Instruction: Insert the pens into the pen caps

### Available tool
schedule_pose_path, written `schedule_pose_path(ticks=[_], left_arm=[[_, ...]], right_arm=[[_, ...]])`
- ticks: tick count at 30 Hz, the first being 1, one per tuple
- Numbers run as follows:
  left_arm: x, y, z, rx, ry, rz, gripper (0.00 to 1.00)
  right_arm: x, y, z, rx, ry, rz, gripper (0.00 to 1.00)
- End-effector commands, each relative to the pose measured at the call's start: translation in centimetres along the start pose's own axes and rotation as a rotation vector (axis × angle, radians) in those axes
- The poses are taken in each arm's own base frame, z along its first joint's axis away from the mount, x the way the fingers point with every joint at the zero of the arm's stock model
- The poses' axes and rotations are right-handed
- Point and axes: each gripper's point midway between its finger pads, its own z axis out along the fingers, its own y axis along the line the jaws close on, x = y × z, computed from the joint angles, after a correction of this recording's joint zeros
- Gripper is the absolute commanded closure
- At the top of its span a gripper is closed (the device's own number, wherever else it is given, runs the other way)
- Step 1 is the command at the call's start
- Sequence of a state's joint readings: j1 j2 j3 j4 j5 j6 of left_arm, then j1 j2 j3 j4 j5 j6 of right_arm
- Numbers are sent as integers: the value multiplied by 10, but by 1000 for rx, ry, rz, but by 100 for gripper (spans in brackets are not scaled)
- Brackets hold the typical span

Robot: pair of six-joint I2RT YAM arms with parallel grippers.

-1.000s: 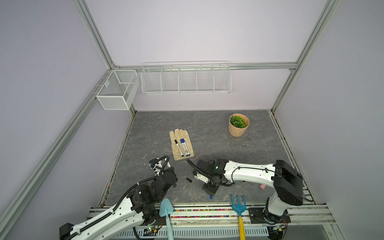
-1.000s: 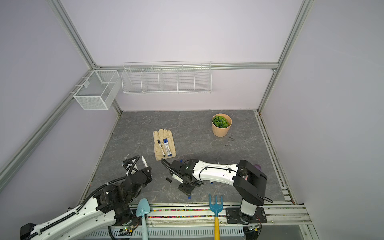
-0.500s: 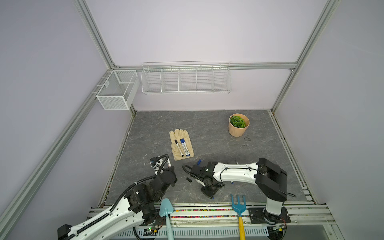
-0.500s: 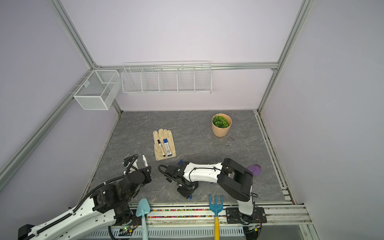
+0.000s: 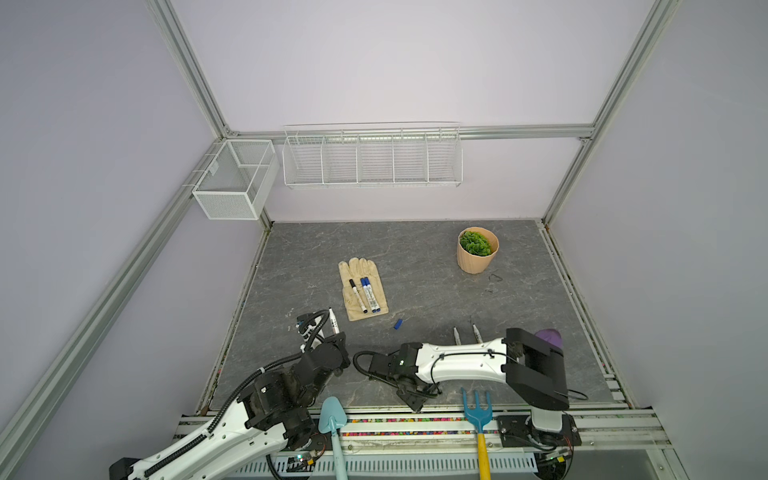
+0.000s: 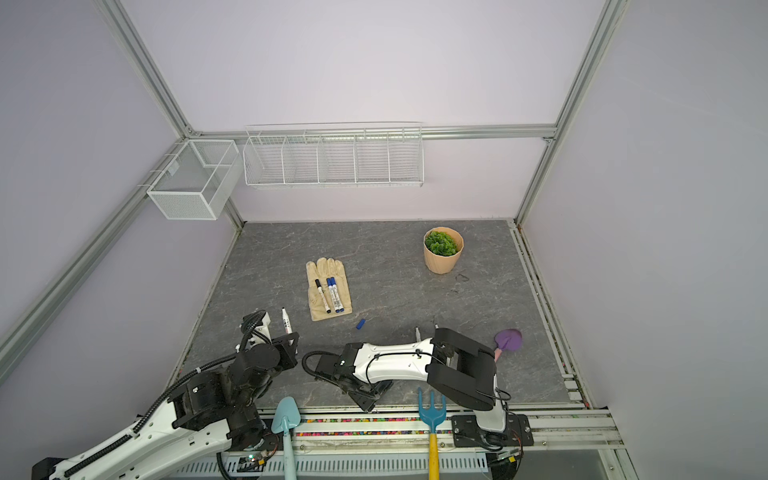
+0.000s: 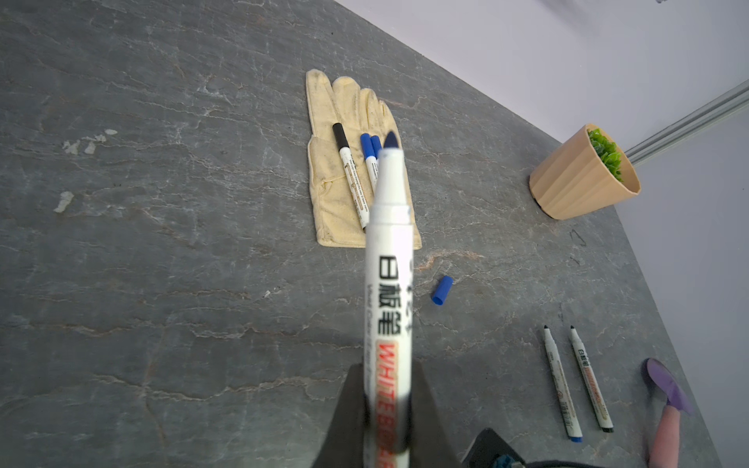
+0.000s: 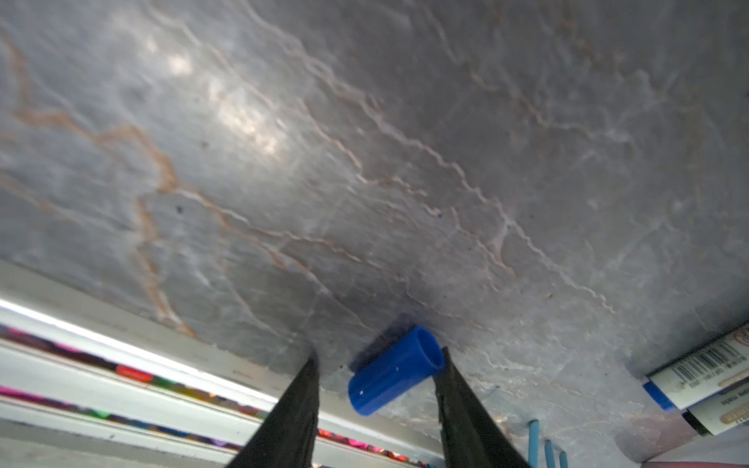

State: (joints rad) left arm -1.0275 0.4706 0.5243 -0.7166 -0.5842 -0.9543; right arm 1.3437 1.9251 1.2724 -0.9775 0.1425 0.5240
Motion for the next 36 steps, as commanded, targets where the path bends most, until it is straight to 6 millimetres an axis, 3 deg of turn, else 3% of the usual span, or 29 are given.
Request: schedule_pose_path(ticks=[1,8,13,20,24,27,29,32,36], left_arm=[[-6,-2,-5,0,1,23,100],[-15,-2,-5,-24,-35,30,100],[-26,5,-6,-78,-75,-22,100],[-34,8,-5,-103,-86,-109,100],[-39,6,0,-118,-111,-122,100],[-42,3,6,-131,-117,-125,100],[-41,-2,12,-128,-108,-115,100],[-39,-11,22,-123,-89,-93,100],[-37,-21,33,-120,-66,-88,100]], right_arm=[[7,-13,19,49,42,38,58],[-14,-8,19,-103,-25,20,77],[-42,-18,3,-32,-68,-294,93],[-71,-43,-1,130,-153,-701,93],[-80,-44,6,130,-237,-871,86],[-89,-51,9,126,-278,-886,71],[-95,-59,5,91,-294,-822,64],[-98,-68,-16,7,-337,-661,59],[-83,-67,-49,-201,-387,-427,54]])
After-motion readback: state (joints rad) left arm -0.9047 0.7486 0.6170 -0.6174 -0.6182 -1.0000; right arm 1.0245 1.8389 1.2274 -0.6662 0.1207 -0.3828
